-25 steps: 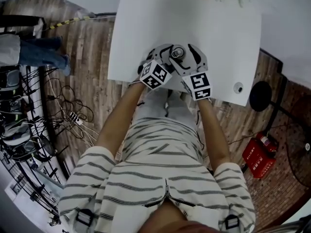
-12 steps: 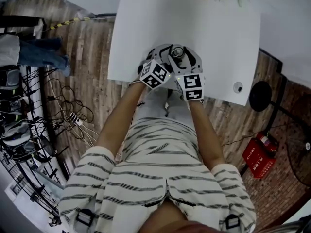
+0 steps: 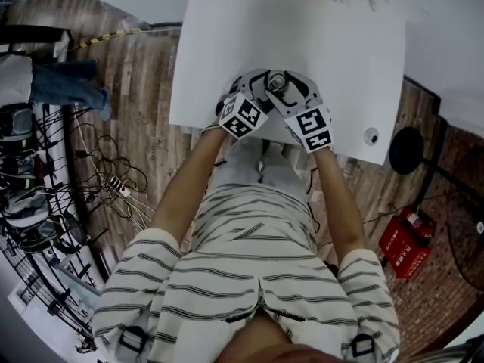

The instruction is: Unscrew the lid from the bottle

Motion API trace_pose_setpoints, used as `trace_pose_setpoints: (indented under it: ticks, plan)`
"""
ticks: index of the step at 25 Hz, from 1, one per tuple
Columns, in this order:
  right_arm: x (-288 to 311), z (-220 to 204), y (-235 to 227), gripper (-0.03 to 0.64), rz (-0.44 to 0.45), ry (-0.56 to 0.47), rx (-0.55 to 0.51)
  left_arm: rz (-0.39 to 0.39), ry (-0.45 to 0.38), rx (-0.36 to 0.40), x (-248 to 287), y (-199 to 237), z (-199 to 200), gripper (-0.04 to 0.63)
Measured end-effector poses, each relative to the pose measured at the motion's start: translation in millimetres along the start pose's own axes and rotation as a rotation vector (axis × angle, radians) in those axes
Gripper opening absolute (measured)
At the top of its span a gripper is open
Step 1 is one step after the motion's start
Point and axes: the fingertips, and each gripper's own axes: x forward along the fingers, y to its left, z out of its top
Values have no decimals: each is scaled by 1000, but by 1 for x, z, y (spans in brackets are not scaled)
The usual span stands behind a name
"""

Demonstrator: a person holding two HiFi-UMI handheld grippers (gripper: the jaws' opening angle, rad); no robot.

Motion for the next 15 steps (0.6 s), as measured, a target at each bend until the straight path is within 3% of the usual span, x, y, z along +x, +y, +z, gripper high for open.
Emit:
trace_pose_setpoints:
  ticks: [5, 15]
  plan:
    - [0, -3, 0, 265, 107, 17, -82, -3, 5, -1, 3, 0, -1, 318]
    - [-2, -7, 7, 262, 423, 134, -328, -2, 4, 2, 1, 1, -1, 318]
